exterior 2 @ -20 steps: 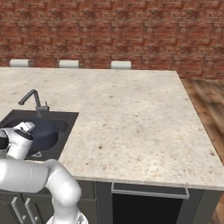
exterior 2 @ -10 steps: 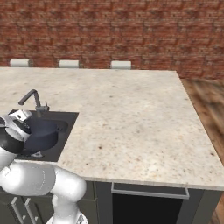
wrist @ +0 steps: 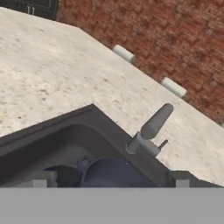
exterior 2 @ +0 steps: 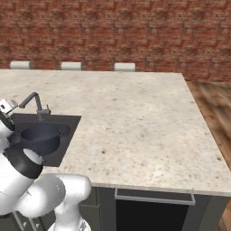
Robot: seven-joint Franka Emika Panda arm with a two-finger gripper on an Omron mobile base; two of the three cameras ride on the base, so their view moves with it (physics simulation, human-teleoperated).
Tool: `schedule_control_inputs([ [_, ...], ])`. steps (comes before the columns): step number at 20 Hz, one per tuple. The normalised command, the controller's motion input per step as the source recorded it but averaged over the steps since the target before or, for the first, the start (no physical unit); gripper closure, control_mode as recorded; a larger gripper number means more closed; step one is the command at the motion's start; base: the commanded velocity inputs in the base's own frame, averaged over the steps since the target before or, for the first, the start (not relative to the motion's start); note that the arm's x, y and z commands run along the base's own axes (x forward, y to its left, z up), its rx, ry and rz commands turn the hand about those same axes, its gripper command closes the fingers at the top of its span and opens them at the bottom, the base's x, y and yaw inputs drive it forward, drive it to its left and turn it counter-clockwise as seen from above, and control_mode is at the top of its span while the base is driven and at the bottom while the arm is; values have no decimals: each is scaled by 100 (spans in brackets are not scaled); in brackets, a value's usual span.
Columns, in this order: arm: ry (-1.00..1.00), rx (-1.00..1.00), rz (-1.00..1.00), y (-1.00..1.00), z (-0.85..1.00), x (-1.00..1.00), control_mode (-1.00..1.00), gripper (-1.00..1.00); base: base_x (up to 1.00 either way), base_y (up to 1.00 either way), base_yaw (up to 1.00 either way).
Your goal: Move the pot and pan from the stove into the sink.
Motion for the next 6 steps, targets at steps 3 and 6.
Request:
schedule_control_inputs([
  [3,-34,-2,0,9,46,-95,-100,-100,0,0,0],
  [6,-41,-2,0,1,37,-89,-100,-100,0,0,0],
])
